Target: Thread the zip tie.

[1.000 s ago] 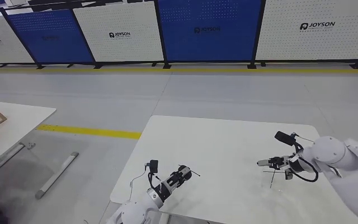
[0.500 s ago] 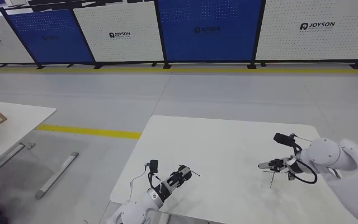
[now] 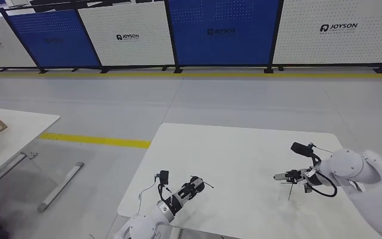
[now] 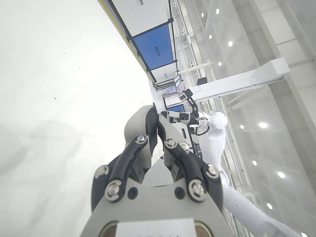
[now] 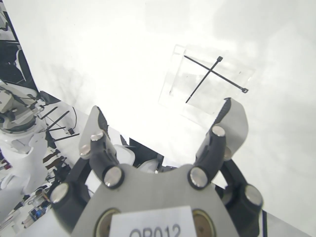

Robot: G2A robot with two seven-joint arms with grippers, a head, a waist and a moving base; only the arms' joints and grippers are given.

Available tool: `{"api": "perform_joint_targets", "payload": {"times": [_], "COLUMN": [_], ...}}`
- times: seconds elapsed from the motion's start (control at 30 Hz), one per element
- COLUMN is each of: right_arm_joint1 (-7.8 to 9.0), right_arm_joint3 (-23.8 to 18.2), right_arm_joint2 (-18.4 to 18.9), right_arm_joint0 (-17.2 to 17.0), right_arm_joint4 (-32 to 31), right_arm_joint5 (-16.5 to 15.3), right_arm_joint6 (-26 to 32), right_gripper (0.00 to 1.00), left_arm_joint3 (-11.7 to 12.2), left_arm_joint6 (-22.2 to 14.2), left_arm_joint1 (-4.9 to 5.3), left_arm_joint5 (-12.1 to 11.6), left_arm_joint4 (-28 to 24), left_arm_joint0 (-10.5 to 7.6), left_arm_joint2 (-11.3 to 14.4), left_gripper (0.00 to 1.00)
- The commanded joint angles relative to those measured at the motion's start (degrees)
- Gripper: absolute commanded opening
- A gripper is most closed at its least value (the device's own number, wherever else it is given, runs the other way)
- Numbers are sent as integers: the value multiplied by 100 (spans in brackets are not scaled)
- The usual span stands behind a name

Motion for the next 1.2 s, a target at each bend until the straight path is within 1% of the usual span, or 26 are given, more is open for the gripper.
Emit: {"api": "perform_joint_targets", "payload": {"times": [0.0, 0.03, 0.07, 0.1, 0.13, 0.17, 0.23, 0.33, 0.4, 0.63, 0.73, 0.8, 0.97, 1.17], "right_arm_joint1": [-10, -12, -12, -9, -6, -3, 3, 6, 3, 1, -29, -68, -199, -390], "right_arm_joint3": [21, 25, 30, 30, 24, 14, -9, -21, -25, 103, 149, 210, 391, 778], "right_arm_joint2": [8, 17, 35, 62, 80, 99, 140, 181, 207, 341, 359, 336, 230, 84], "right_arm_joint0": [-12, -18, -26, -43, -58, -75, -114, -158, -180, -254, -269, -235, -101, 104], "right_arm_joint4": [-47, -58, -61, -67, -76, -86, -102, -136, -148, -345, -440, -522, -651, -845], "right_arm_joint5": [59, 59, 59, 59, 59, 59, 59, 59, 59, 59, 59, 59, 59, 59], "right_arm_joint6": [-59, -61, -63, -59, -55, -49, -31, -13, 23, 103, 233, 318, 479, 490], "right_gripper": [100, 90, 58, 49, 47, 46, 47, 44, 44, 44, 40, 38, 38, 36], "left_arm_joint3": [0, 0, 0, 0, 0, 0, 0, 0, 0, 0, 0, 0, 0, 0], "left_arm_joint6": [0, 0, 0, 0, 0, 0, 0, 0, 0, 0, 0, 0, 0, 0], "left_arm_joint1": [0, 0, 0, 0, 0, 0, 0, 0, 0, 0, 0, 0, 0, 0], "left_arm_joint5": [0, 0, 0, 0, 0, 0, 0, 0, 0, 0, 0, 0, 0, 0], "left_arm_joint4": [0, 0, 0, 0, 0, 0, 0, 0, 0, 0, 0, 0, 0, 0], "left_arm_joint0": [0, 0, 0, 0, 0, 0, 0, 0, 0, 0, 0, 0, 0, 0], "left_arm_joint2": [0, 0, 0, 0, 0, 0, 0, 0, 0, 0, 0, 0, 0, 0], "left_gripper": [0, 0, 0, 0, 0, 0, 0, 0, 0, 0, 0, 0, 0, 0]}}
